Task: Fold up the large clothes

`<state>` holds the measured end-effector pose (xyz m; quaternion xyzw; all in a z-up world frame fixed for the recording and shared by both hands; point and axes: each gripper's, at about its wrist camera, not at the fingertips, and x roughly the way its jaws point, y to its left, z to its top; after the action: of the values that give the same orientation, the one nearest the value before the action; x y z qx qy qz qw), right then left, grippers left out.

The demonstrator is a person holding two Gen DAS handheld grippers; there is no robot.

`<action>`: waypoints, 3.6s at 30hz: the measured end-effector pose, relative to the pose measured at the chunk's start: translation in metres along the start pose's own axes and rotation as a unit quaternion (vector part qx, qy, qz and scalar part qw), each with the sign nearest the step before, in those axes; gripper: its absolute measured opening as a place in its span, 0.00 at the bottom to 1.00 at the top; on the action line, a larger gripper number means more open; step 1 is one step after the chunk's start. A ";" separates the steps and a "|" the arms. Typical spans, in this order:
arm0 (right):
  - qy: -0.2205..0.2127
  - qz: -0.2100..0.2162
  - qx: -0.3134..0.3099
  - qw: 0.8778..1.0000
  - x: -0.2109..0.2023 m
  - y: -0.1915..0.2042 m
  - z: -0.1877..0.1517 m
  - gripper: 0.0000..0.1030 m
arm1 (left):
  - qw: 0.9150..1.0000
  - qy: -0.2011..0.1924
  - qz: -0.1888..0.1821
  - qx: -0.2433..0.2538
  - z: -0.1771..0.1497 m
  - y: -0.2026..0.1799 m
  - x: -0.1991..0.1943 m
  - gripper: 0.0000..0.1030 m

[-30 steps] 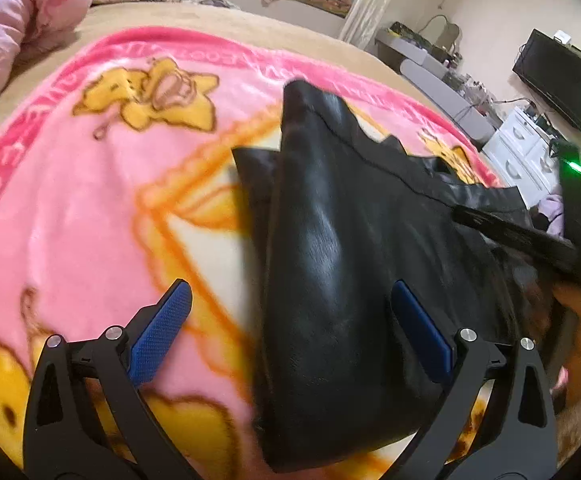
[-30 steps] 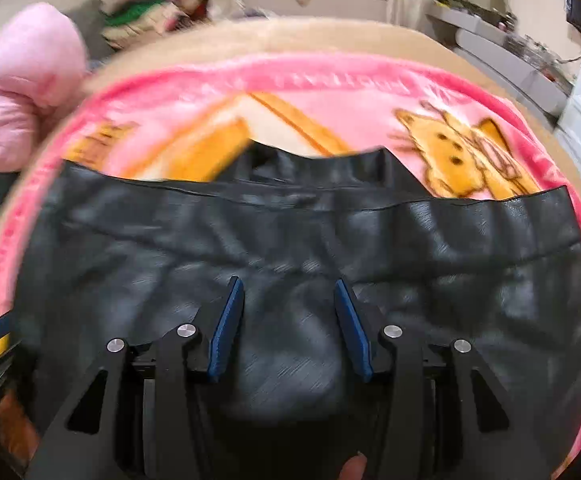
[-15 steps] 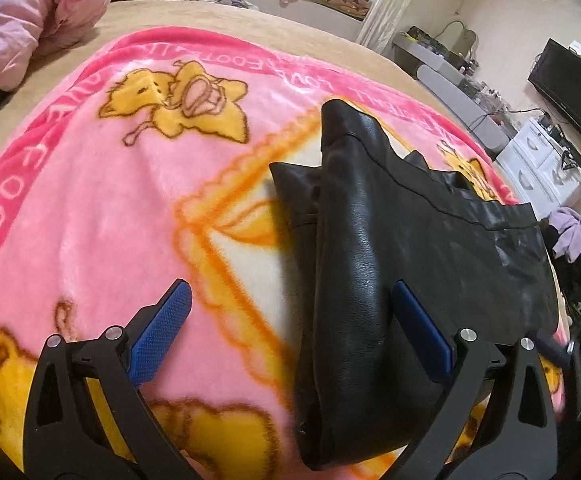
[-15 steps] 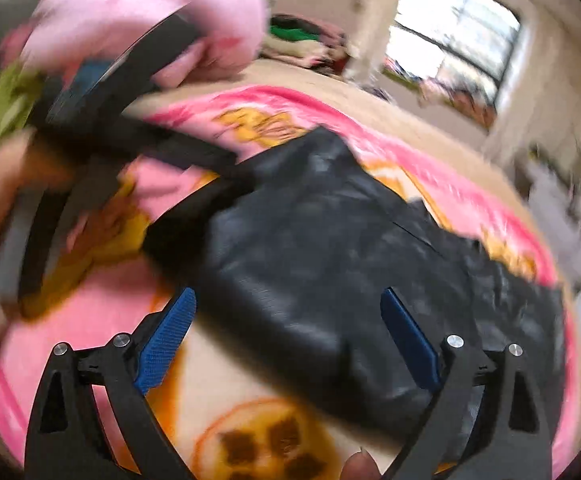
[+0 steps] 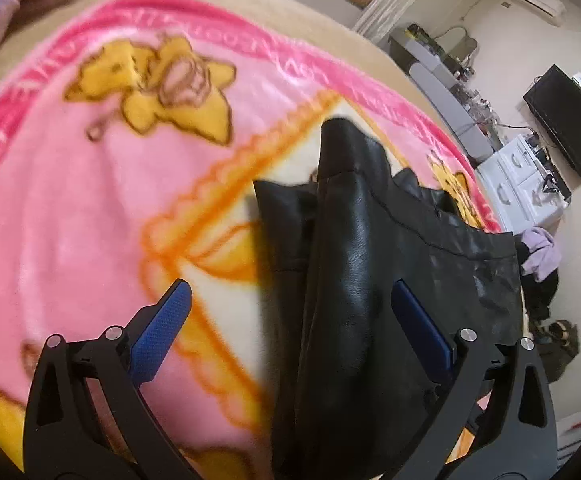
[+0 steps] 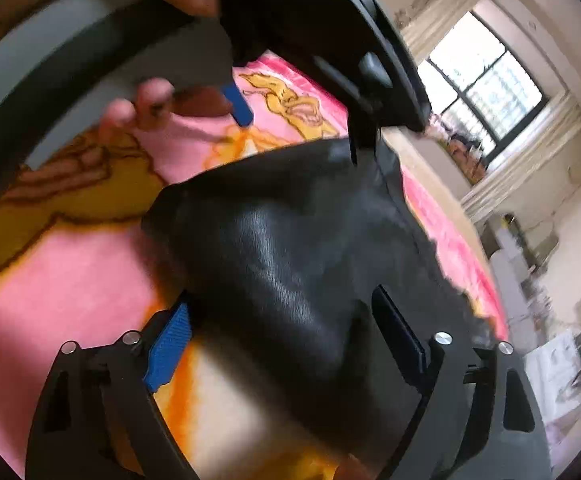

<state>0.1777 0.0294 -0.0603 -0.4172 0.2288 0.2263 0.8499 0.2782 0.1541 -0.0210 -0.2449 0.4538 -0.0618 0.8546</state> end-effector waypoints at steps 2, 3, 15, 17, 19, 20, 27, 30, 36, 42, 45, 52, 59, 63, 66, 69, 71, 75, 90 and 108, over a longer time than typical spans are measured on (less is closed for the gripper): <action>-0.021 -0.026 -0.027 0.999 -0.005 0.008 0.000 0.56 | 1.000 0.019 0.000 -0.003 0.000 0.003 0.011 0.91; -0.038 -0.048 -0.051 0.997 -0.010 0.015 0.001 0.49 | 1.000 0.025 -0.002 -0.007 0.001 0.005 0.015 0.91; -0.096 -0.016 0.051 0.994 -0.034 -0.042 0.011 0.19 | 0.995 0.041 -0.082 -0.045 0.016 -0.011 0.007 0.59; -0.101 0.003 0.082 0.992 -0.038 -0.056 0.013 0.18 | 0.996 0.027 -0.081 -0.023 0.018 -0.032 -0.005 0.50; -0.110 0.019 0.115 0.987 -0.047 -0.076 0.013 0.18 | 0.997 0.009 -0.079 -0.006 0.021 -0.051 -0.017 0.48; -0.117 0.024 0.128 0.985 -0.051 -0.087 0.011 0.18 | 0.996 -0.001 -0.084 -0.003 0.023 -0.061 -0.025 0.48; -0.166 0.071 0.276 0.944 -0.094 -0.166 -0.020 0.18 | 0.993 -0.047 -0.081 0.068 0.025 -0.154 -0.059 0.48; -0.188 0.058 0.309 0.931 -0.114 -0.189 -0.043 0.17 | 0.990 -0.055 -0.076 0.102 0.021 -0.197 -0.063 0.51; -0.195 0.040 0.363 0.910 -0.147 -0.207 -0.089 0.17 | 0.983 -0.063 -0.064 0.161 0.008 -0.267 -0.057 0.53; -0.185 0.035 0.408 0.894 -0.163 -0.211 -0.127 0.17 | 0.980 -0.053 -0.064 0.183 -0.005 -0.301 -0.041 0.53; -0.175 0.035 0.431 0.884 -0.157 -0.221 -0.148 0.17 | 0.979 -0.044 -0.061 0.192 -0.010 -0.314 -0.030 0.53; -0.165 0.038 0.479 0.862 -0.147 -0.238 -0.177 0.16 | 0.978 -0.039 -0.055 0.199 -0.016 -0.329 -0.020 0.53; -0.146 0.062 0.545 0.823 -0.139 -0.253 -0.213 0.16 | 0.977 -0.041 -0.054 0.200 -0.019 -0.333 -0.019 0.53; -0.120 0.105 0.613 0.774 -0.130 -0.261 -0.244 0.16 | 0.978 -0.042 -0.047 0.201 -0.026 -0.324 -0.016 0.57; -0.110 0.144 0.658 0.731 -0.124 -0.259 -0.267 0.17 | 0.979 -0.033 -0.032 0.197 -0.034 -0.307 -0.005 0.60; -0.105 0.188 0.695 0.687 -0.116 -0.254 -0.290 0.17 | 0.982 -0.015 -0.009 0.190 -0.047 -0.285 0.016 0.63; -0.099 0.210 0.710 0.664 -0.110 -0.248 -0.301 0.17 | 0.984 0.005 0.003 0.179 -0.057 -0.268 0.033 0.63; -0.089 0.220 0.704 0.670 -0.108 -0.245 -0.299 0.26 | 0.985 0.028 0.013 0.170 -0.073 -0.250 0.056 0.64; -0.001 0.231 0.663 0.712 -0.058 -0.325 -0.259 0.87 | 0.985 0.023 0.015 0.171 -0.076 -0.247 0.058 0.66; -0.096 0.073 0.445 0.887 -0.100 -0.330 -0.193 0.29 | 0.984 -0.008 -0.016 0.175 -0.059 -0.258 0.031 0.79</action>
<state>0.2496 -0.3281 0.0920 0.0467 0.2529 0.2012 0.9452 0.2789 -0.1031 0.0508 -0.0990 0.4251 -0.1523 0.8867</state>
